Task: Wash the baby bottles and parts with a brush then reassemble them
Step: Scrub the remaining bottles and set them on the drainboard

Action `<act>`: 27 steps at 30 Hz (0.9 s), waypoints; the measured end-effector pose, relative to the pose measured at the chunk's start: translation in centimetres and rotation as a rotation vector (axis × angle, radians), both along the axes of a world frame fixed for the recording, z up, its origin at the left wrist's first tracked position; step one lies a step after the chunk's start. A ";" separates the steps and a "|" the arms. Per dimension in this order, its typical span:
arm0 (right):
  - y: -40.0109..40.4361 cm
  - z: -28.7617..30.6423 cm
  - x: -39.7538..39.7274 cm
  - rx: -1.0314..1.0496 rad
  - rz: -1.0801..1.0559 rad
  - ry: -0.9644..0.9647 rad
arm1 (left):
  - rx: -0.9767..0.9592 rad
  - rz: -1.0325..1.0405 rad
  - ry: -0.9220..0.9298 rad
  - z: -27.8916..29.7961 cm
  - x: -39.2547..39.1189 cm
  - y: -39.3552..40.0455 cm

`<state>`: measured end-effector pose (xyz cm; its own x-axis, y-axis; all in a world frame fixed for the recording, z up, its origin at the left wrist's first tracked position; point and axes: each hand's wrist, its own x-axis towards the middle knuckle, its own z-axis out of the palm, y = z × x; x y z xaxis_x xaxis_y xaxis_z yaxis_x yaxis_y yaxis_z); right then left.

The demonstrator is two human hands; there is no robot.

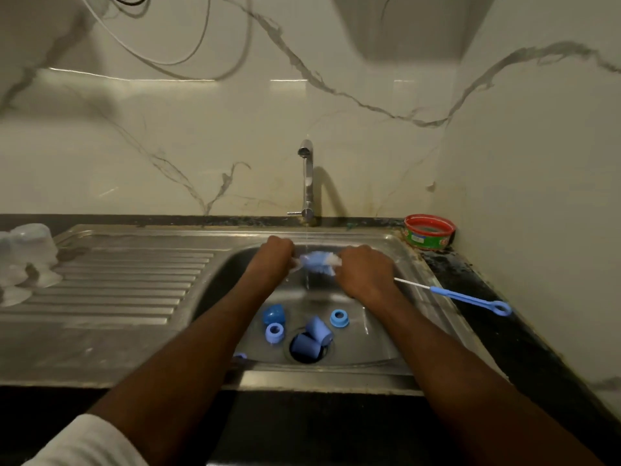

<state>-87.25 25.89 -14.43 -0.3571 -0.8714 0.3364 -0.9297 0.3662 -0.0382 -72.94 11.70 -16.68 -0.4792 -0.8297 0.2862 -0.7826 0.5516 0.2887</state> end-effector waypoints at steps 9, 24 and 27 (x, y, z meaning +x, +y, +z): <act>0.2 1.1 0.9 -0.107 -0.016 0.001 | -0.217 -0.030 0.054 -0.1 1.1 -0.1; 0.7 0.2 0.8 -0.030 -0.024 -0.045 | -0.137 0.025 -0.018 -1.6 2.7 0.9; 0.8 0.4 1.2 -0.078 -0.067 -0.071 | -0.194 0.043 0.102 -1.7 2.6 0.6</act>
